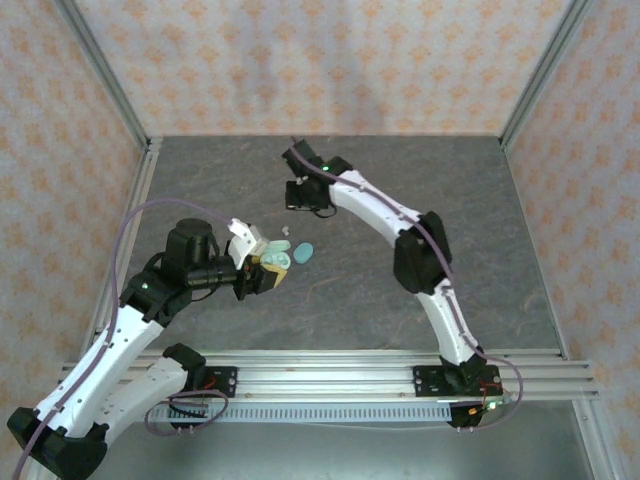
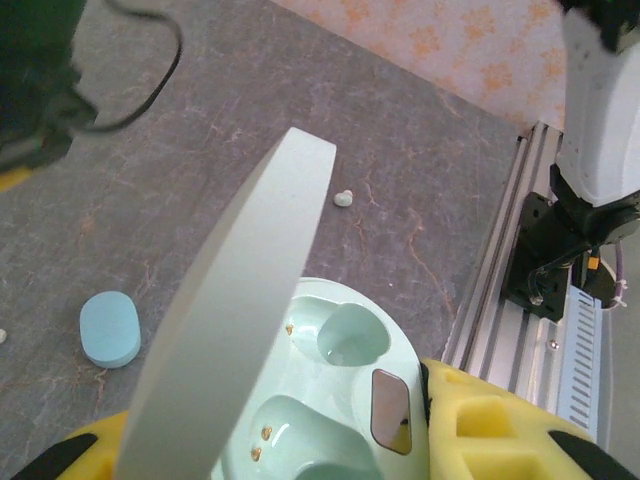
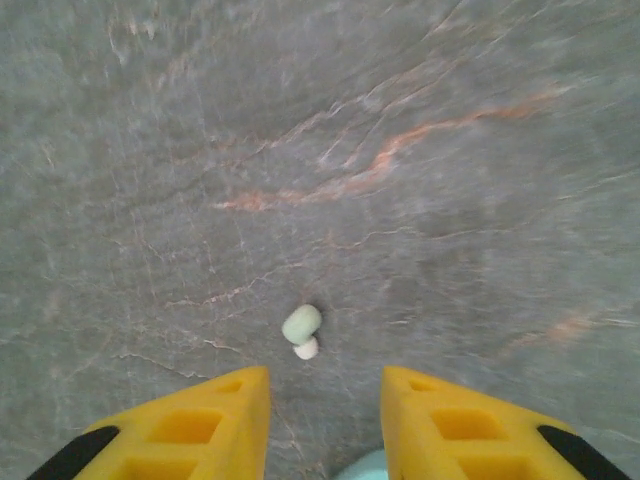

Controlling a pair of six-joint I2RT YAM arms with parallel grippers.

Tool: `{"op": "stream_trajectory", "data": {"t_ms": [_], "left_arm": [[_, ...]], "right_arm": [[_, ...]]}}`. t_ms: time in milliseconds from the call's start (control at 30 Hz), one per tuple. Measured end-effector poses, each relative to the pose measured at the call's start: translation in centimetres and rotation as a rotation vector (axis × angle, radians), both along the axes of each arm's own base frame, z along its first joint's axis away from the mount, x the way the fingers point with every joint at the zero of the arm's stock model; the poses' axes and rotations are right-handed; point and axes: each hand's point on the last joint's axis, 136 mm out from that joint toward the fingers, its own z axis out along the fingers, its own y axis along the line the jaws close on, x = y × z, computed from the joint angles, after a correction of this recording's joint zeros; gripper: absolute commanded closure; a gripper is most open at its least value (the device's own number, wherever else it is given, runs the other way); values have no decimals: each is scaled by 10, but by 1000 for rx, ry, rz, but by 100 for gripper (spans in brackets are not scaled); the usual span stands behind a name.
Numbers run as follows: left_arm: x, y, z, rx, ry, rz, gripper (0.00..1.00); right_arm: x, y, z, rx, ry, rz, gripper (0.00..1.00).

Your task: Insert wireless bluetooth earbuds into charging case

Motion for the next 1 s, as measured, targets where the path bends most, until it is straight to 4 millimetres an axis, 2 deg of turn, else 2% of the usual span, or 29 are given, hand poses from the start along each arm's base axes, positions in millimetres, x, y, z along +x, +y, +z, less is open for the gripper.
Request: {"op": "stream_trajectory", "data": {"t_ms": [133,200,433,767,1000], "left_arm": [[-1,2,2,-1,-10,5,87],[-2,2,4,-3,-16,5,87],[-4,3,6,-6,-29,10,87],[-3,4,6,3,-45,4,87],[-5,5,5,6,-39,5,87]], "right_arm": [[-10,26,-27,-49,33,27,67],[-13,33,-38,-64,47,31,70],[-11,25,-68,-129,79,-5,71],[-8,22,-80,-141,91,-32,65],[-6,26,-81,-132,82,-31,66]]}}
